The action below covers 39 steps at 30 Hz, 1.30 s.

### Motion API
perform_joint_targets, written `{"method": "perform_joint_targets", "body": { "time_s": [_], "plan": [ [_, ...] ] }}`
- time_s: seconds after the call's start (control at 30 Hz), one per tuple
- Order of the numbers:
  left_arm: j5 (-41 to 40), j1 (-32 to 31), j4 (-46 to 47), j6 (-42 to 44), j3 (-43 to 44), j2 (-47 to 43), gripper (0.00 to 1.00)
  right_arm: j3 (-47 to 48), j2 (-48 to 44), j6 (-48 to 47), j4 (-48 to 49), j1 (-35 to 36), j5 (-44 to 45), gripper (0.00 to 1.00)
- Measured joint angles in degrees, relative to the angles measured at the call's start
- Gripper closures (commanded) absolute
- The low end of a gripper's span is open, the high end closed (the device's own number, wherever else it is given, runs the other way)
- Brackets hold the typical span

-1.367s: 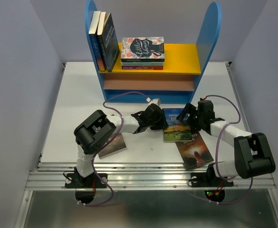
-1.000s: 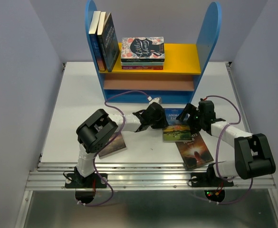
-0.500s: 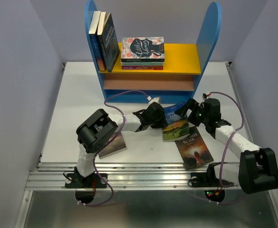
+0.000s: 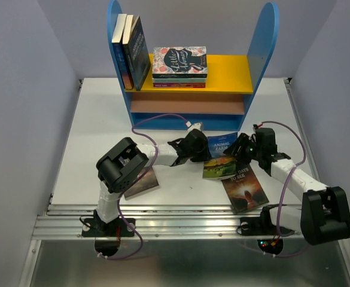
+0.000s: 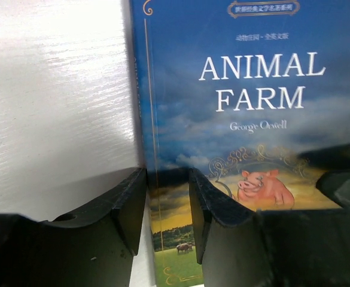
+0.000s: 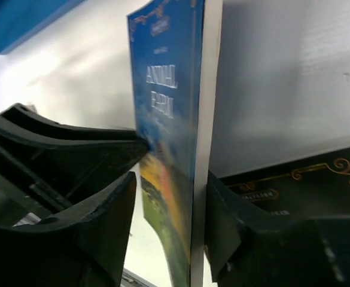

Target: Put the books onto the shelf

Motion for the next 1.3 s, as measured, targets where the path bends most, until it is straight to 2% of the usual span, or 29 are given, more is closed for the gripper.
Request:
{"method": "perform_joint_targets", "body": {
  "time_s": [0.03, 0.13, 0.17, 0.43, 0.6, 0.67, 1.07, 1.3],
  "plan": [
    [0.0, 0.0, 0.0, 0.0, 0.0, 0.0, 0.55, 0.0, 0.0, 0.0, -0.9, 0.0, 0.7, 0.6],
    [0.0, 0.0, 0.0, -0.1, 0.0, 0.0, 0.55, 0.0, -0.2, -0.6, -3.1, 0.1, 2.4, 0.95],
    [0.0, 0.0, 0.0, -0.1, 0.0, 0.0, 0.55, 0.0, -0.4, -0.9, -3.5, 0.1, 2.8, 0.99],
    [0.3, -0.8, -0.4, -1.0, -0.9, -1.3, 0.45, 0.0, -3.2, -2.3, -4.8, 0.5, 3.2, 0.99],
    [-1.0, -1.2, -2.3, -1.2, -5.2, -8.2, 0.19, 0.1, -7.1, -4.1, -4.8, 0.5, 1.7, 0.99],
    [-2.3, -1.2, -3.1, -1.0, -7.6, -14.5, 0.03, 0.5, -9.5, -4.9, -4.9, 0.5, 0.7, 0.99],
    [-11.8, -1.3, -5.2, 3.0, -17.0, -48.6, 0.01, 7.5, -24.3, -8.6, -1.7, 0.5, -11.7, 0.99],
    [-9.5, -1.2, -4.7, 7.9, -17.1, -57.8, 0.01, 7.7, -28.8, -5.0, 5.9, 0.5, -20.3, 0.99]
  ]
}}
